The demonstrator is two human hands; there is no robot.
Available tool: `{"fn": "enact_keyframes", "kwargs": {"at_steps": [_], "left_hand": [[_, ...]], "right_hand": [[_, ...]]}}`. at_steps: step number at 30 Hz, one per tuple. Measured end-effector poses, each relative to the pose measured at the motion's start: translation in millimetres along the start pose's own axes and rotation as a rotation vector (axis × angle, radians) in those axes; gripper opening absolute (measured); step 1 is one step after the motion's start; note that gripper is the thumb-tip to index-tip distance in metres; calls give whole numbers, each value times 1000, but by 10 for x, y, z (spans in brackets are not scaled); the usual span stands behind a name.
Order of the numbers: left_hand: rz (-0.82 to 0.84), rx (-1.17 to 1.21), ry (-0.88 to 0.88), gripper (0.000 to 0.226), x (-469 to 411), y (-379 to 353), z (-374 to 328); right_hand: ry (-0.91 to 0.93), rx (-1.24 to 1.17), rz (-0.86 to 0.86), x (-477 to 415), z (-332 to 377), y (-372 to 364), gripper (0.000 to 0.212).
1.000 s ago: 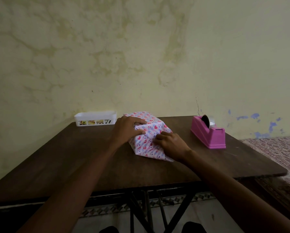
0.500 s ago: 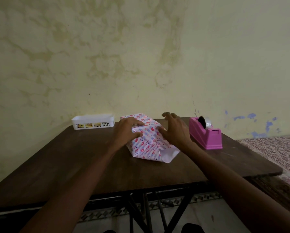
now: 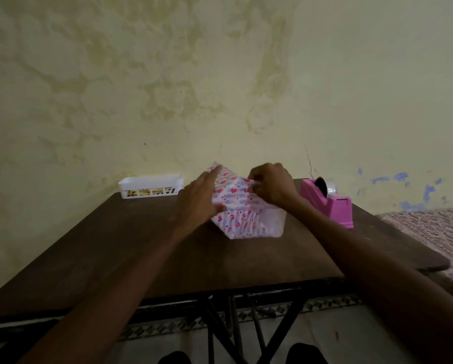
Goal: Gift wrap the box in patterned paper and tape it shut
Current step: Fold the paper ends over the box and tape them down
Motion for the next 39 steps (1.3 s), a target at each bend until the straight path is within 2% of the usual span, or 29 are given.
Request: {"fn": "enact_keyframes", "kwargs": {"at_steps": [4, 8, 11, 13, 16, 18, 20, 23, 25, 26, 28, 31, 33, 36, 39], "left_hand": [[-46, -59, -75, 122, -7, 43, -83], [44, -53, -125, 116, -21, -208, -89], [138, 77, -39, 114, 63, -372, -81], [115, 198, 0, 108, 128, -420, -73], [46, 206, -12, 101, 152, -411, -87], [45, 152, -4, 99, 163, -452, -92], [24, 112, 15, 99, 174, -504, -109], [-38, 104, 57, 99, 206, -567, -164], [-113, 111, 74, 93, 239, -556, -205], [-160, 114, 79, 90, 241, -545, -223], [-233, 136, 110, 85, 227, -510, -245], [-220, 51, 86, 86, 136, -469, -325], [-152, -86, 38, 91, 56, -456, -405], [-45, -203, -2, 91, -55, -449, -480], [-3, -179, -52, 87, -112, -452, -510]], "right_hand": [[295, 193, 57, -101, 388, 127, 26], [523, 368, 101, -35, 595, 103, 39], [557, 416, 132, 6, 604, 64, 41], [544, 403, 153, 29, 556, 14, 38], [516, 356, 114, 42, 456, 27, 24], [457, 295, 74, 78, 344, 89, 24], [359, 158, 23, 154, 206, 196, 36], [50, -246, -192, 341, -126, 373, 34], [-176, -339, -354, 493, -457, 382, 27], [-275, -329, -382, 570, -629, 339, 25], [-425, -246, -306, 695, -936, 193, 18], [-577, -181, 109, 849, -1124, -53, 18], [-663, -243, 292, 950, -1117, -135, 27], [-684, -280, 292, 974, -1001, -185, 45], [-618, -238, 247, 914, -835, -274, 51]]}}
Point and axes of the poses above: each hand's wrist, its own x-axis away from the middle knuckle, its own y-axis out of the back of the hand, z = x × y, the point moved 4 cm from there along -x, towards the middle knuckle, and after that the axes turned 15 degrees about -z, right-handed, at the moved point
